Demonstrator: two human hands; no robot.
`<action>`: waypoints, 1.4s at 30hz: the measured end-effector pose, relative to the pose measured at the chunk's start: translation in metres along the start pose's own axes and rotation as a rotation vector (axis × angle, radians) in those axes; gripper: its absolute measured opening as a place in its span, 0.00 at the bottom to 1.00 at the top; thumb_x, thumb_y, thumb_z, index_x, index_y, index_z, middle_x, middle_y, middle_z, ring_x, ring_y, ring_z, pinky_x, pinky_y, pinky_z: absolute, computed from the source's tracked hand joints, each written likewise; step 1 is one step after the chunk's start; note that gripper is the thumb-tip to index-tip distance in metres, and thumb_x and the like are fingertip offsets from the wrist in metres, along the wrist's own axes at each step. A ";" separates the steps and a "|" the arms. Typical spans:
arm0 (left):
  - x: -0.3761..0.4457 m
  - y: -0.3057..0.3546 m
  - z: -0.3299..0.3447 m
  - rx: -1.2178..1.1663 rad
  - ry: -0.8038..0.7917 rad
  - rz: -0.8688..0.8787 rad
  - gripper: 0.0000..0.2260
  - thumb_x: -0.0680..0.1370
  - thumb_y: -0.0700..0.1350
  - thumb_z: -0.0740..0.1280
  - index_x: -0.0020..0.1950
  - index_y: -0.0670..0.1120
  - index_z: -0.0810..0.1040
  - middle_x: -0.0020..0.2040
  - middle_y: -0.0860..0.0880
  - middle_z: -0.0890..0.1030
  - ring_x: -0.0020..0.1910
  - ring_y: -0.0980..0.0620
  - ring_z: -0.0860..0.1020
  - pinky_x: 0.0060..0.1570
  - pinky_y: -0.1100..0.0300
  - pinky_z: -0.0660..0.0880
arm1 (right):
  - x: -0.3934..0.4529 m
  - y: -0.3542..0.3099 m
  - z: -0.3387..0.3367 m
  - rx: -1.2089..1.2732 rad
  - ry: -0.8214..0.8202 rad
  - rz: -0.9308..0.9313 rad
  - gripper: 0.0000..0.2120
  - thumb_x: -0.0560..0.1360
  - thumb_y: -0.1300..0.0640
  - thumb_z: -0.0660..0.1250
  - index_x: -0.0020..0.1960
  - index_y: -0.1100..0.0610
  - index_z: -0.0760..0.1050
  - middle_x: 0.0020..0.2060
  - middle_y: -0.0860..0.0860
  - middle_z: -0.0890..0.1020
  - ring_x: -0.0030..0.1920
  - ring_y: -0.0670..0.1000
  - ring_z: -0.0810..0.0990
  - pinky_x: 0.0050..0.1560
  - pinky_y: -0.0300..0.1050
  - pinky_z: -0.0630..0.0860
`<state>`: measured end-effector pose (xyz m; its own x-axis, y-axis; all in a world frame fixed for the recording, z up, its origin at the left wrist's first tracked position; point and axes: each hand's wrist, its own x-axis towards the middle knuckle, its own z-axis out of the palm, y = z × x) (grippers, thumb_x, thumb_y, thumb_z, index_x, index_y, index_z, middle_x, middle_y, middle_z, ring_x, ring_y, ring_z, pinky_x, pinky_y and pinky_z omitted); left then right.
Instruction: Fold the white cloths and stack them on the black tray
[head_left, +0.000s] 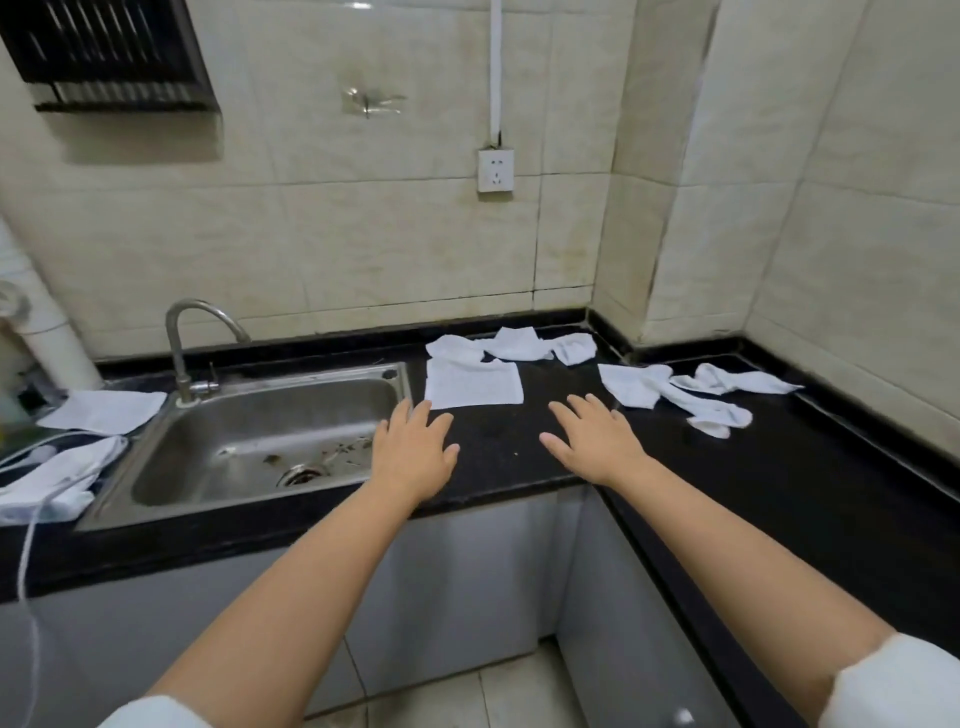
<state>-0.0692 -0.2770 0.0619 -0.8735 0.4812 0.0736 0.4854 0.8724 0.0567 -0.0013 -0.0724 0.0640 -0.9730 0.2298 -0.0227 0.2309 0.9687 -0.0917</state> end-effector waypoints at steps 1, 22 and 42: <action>0.025 -0.013 0.006 0.001 -0.007 0.005 0.21 0.81 0.53 0.54 0.73 0.50 0.61 0.76 0.46 0.56 0.76 0.43 0.50 0.73 0.46 0.56 | 0.026 -0.003 0.004 -0.003 -0.001 0.010 0.27 0.79 0.43 0.50 0.74 0.54 0.53 0.75 0.55 0.56 0.76 0.57 0.50 0.73 0.59 0.54; 0.317 -0.095 0.187 -0.117 -0.337 0.075 0.15 0.80 0.48 0.56 0.65 0.46 0.69 0.65 0.47 0.72 0.65 0.47 0.68 0.63 0.52 0.69 | 0.340 0.025 0.144 0.021 -0.336 0.092 0.18 0.78 0.57 0.55 0.67 0.57 0.67 0.64 0.55 0.72 0.64 0.58 0.69 0.62 0.53 0.70; 0.351 -0.072 0.164 -0.084 -0.284 0.257 0.02 0.74 0.33 0.65 0.46 0.37 0.73 0.43 0.41 0.76 0.37 0.40 0.78 0.30 0.54 0.70 | 0.326 0.078 0.126 0.078 -0.116 0.125 0.08 0.72 0.64 0.58 0.47 0.65 0.73 0.49 0.58 0.76 0.50 0.59 0.75 0.40 0.47 0.68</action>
<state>-0.4163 -0.1568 -0.0800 -0.6927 0.6979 -0.1821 0.6808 0.7160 0.1541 -0.3005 0.0658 -0.0759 -0.9313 0.3309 -0.1525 0.3534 0.9221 -0.1574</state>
